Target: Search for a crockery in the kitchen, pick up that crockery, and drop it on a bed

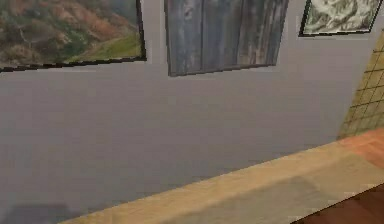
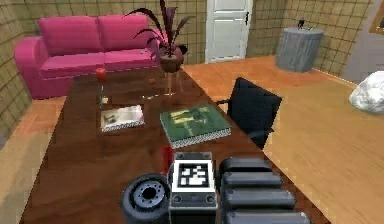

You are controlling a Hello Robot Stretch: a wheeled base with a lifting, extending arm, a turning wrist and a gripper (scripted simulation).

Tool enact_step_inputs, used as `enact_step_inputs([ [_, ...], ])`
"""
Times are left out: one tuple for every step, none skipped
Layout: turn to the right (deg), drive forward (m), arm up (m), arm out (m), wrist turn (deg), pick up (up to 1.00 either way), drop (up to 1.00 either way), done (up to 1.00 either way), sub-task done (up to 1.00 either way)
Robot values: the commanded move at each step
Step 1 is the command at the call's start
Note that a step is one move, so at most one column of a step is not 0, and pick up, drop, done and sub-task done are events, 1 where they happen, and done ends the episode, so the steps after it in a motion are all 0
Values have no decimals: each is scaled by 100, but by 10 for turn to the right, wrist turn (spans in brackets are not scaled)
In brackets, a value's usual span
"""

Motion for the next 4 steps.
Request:
enact_step_inputs([
  [450,0,0,0,0,0,0,0,0],
  [450,0,0,0,0,0,0,0,0],
  [-120,0,0,0,0,0,0,0,0],
  [450,0,0,0,0,0,0,0,0],
])
